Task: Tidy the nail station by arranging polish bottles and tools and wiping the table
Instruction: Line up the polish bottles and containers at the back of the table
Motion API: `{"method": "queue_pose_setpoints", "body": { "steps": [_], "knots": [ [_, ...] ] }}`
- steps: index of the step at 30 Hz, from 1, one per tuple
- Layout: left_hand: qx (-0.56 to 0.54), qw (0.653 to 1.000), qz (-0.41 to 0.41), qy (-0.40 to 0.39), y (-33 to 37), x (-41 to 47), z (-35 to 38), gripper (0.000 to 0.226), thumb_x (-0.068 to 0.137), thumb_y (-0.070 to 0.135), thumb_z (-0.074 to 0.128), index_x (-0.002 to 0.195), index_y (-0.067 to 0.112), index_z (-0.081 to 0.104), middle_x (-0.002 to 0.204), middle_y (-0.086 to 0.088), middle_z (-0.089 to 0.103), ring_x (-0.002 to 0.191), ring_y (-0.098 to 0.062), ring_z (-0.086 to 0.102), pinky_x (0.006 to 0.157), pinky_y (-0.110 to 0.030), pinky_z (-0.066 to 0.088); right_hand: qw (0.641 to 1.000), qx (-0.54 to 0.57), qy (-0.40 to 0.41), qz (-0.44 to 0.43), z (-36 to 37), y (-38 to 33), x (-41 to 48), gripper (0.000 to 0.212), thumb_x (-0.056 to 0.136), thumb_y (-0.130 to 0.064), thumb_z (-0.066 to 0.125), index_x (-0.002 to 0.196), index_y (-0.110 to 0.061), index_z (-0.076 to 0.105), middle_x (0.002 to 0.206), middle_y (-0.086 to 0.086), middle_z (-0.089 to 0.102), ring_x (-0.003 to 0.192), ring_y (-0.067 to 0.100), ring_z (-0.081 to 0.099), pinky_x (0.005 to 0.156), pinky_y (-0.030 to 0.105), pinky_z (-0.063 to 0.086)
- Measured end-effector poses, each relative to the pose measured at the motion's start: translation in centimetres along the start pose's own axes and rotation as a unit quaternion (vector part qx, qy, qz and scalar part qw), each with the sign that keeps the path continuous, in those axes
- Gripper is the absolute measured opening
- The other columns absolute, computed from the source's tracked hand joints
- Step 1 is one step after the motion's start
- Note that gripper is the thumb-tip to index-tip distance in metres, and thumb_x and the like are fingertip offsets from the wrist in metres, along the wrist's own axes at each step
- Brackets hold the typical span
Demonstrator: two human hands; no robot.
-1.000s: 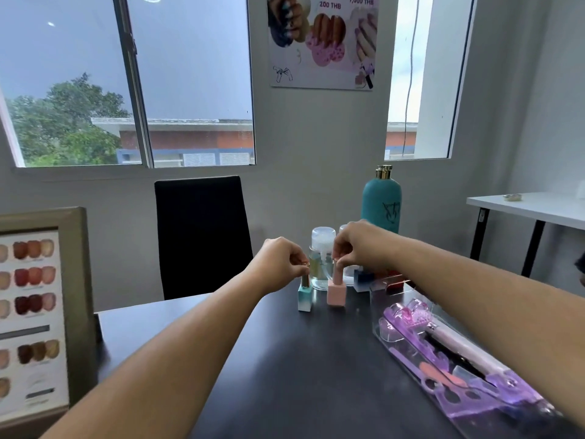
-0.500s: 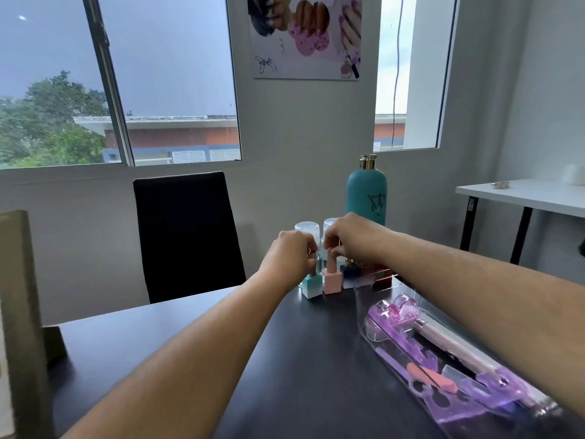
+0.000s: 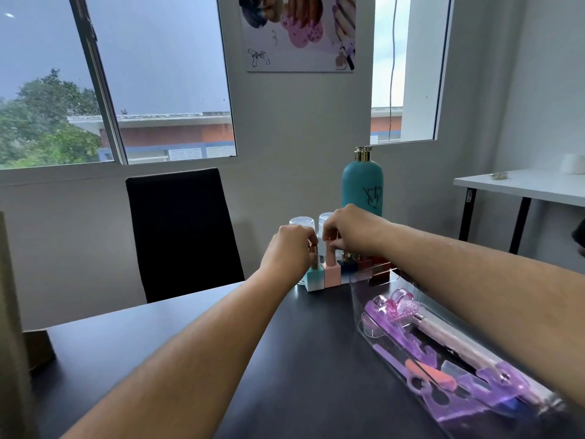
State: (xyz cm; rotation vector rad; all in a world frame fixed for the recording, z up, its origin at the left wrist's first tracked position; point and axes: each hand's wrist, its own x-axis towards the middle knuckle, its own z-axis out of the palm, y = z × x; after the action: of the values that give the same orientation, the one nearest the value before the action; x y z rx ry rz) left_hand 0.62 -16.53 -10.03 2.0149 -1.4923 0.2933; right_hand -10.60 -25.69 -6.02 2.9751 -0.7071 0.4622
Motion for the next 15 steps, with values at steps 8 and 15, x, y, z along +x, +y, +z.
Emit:
{"method": "queue_pose_setpoints", "body": {
  "steps": [8, 15],
  "knots": [
    [-0.001, 1.0, 0.006, 0.008, -0.25, 0.16, 0.33, 0.02, 0.074, 0.007, 0.063, 0.091, 0.016, 0.069, 0.093, -0.004, 0.062, 0.083, -0.022, 0.059, 0.07, -0.025, 0.045, 0.998, -0.06, 0.006, -0.011, -0.07, 0.0, -0.01, 0.019, 0.087, -0.023, 0.063, 0.105, -0.019, 0.068, 0.107, -0.004, 0.067, 0.102, 0.018, 0.059, 0.094, 0.039, 0.038],
    [-0.02, 1.0, -0.001, 0.012, -0.34, 0.16, 0.34, 0.019, 0.071, 0.006, 0.067, 0.089, 0.014, 0.068, 0.087, -0.002, 0.059, 0.079, -0.023, 0.059, 0.071, -0.028, 0.049, 0.999, -0.031, 0.02, -0.013, -0.46, 0.01, -0.41, 0.019, 0.086, -0.023, 0.063, 0.105, -0.02, 0.066, 0.105, -0.003, 0.067, 0.099, 0.015, 0.06, 0.095, 0.037, 0.042]
  ]
}}
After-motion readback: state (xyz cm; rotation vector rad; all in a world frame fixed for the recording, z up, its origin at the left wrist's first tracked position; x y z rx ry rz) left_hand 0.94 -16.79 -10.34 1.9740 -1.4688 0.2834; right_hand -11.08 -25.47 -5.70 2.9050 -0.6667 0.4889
